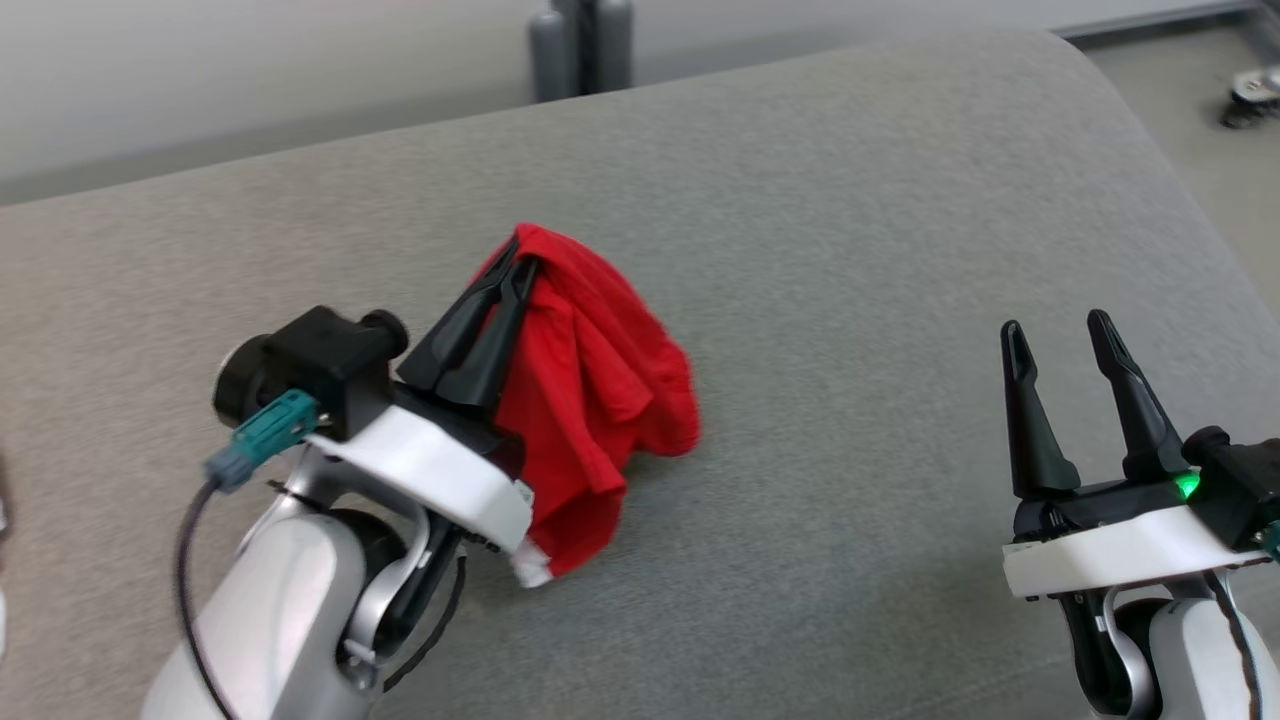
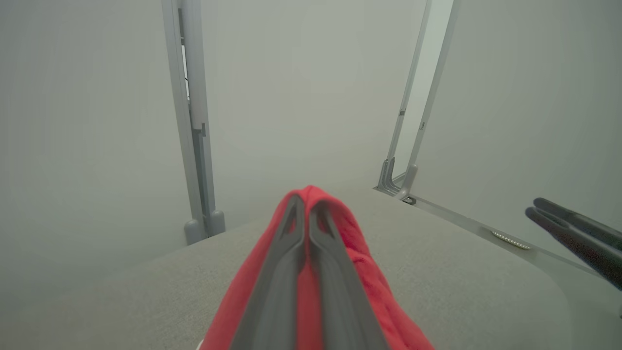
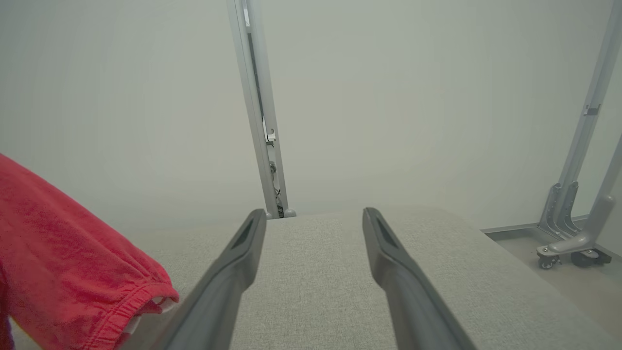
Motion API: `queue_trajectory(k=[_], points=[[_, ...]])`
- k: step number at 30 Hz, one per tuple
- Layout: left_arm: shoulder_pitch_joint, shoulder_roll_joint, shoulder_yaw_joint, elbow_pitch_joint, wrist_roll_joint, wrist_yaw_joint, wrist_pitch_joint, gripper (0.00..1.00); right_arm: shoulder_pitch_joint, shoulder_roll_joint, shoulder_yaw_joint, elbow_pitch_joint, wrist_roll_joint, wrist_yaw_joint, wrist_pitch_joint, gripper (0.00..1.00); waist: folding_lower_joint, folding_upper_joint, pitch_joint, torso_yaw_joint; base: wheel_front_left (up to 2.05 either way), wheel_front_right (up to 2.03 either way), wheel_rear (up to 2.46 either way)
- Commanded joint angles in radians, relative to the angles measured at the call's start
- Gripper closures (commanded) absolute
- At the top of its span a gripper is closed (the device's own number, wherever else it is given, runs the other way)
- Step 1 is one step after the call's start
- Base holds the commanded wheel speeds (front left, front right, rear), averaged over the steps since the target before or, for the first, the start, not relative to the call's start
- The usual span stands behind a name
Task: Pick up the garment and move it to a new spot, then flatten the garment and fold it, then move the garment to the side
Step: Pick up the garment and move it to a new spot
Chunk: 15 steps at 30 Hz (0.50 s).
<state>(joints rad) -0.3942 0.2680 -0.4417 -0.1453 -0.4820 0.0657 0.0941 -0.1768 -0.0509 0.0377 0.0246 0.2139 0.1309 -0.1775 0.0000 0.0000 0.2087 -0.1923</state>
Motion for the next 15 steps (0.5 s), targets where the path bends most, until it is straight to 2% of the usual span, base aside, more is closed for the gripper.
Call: queue_trajectory(k=[1,7,14,15], points=[[-0.015,-0.004,-0.002,0.038,0.005,-0.002,-0.003,1.0,-0.011,-0.002,0.002,0.005,0.015,0.0,-0.01,0.0,0.0,0.0,0.048,-0.078,0.0,0.0,0.0],[-0.05,-0.033,-0.01,0.289,-0.008,-0.022,-0.041,1.0,-0.011,-0.001,0.01,0.035,0.057,0.0,-0.039,0.0,0.0,0.0,0.105,-0.149,0.0,0.0,0.0],[-0.063,-0.045,-0.014,0.476,-0.027,-0.064,-0.106,1.0,-0.016,-0.001,0.006,0.065,0.068,0.0,-0.06,0.0,0.0,0.0,0.119,-0.135,0.0,0.0,0.0],[-0.066,-0.052,-0.016,0.488,-0.033,-0.072,-0.112,0.74,-0.018,-0.002,0.003,0.066,0.067,0.0,-0.062,0.0,0.0,0.0,0.118,-0.125,0.0,0.0,0.0]])
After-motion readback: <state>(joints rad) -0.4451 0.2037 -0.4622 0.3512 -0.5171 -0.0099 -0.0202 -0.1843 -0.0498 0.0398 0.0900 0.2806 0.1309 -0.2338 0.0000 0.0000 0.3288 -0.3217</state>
